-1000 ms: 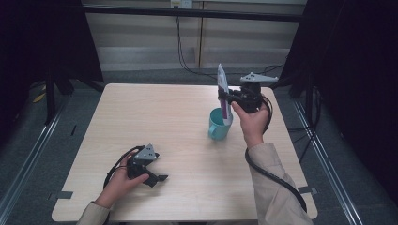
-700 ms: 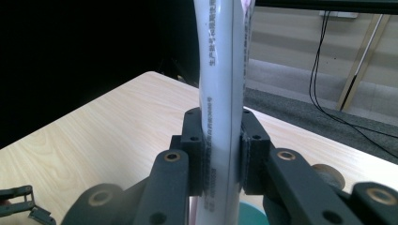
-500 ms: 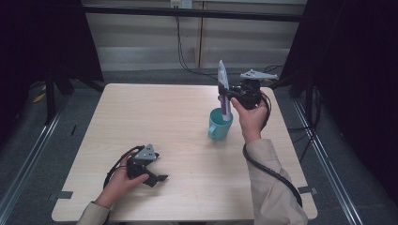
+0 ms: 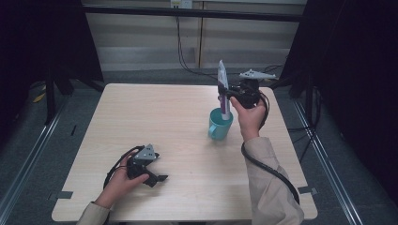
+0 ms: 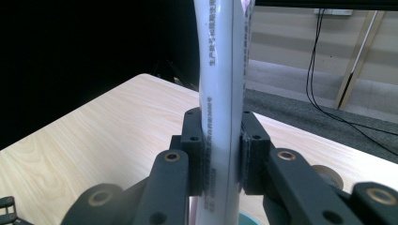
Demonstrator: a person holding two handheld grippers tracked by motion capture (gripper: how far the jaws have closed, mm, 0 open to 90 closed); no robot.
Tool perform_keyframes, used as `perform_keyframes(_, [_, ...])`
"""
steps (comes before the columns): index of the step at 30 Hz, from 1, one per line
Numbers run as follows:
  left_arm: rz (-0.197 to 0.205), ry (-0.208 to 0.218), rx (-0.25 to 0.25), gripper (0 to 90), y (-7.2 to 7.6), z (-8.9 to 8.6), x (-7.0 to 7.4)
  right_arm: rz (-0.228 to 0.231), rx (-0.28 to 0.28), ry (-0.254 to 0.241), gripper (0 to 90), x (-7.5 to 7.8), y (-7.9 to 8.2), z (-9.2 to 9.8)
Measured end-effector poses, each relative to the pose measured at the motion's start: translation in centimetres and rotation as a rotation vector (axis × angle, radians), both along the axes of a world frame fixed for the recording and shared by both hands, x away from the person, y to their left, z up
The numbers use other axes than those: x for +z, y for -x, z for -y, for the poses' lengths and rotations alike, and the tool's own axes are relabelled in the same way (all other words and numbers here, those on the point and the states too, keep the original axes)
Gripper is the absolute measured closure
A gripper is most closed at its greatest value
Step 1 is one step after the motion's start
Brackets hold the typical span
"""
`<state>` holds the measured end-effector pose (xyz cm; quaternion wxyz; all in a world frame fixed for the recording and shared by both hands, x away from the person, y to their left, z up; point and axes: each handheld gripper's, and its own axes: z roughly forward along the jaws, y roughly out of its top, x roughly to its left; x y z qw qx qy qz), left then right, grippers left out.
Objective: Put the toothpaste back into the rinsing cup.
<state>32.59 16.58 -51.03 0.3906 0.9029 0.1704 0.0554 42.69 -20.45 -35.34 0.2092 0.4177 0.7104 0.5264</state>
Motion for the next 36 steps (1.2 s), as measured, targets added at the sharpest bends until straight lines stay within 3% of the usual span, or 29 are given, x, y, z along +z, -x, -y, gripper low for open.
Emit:
perform_keyframes(21, [-0.003, -0.003, -0.002, 7.4, 0.0, 0.0, 0.0, -0.01, -0.006, 0.004, 75.7, -2.5, -0.7, -0.4])
perform_keyframes(36, [-0.003, -0.004, -0.003, 7.4, 0.1, -0.1, 0.0, -0.014, -0.003, 0.015, 75.6, -3.5, -0.7, -0.6])
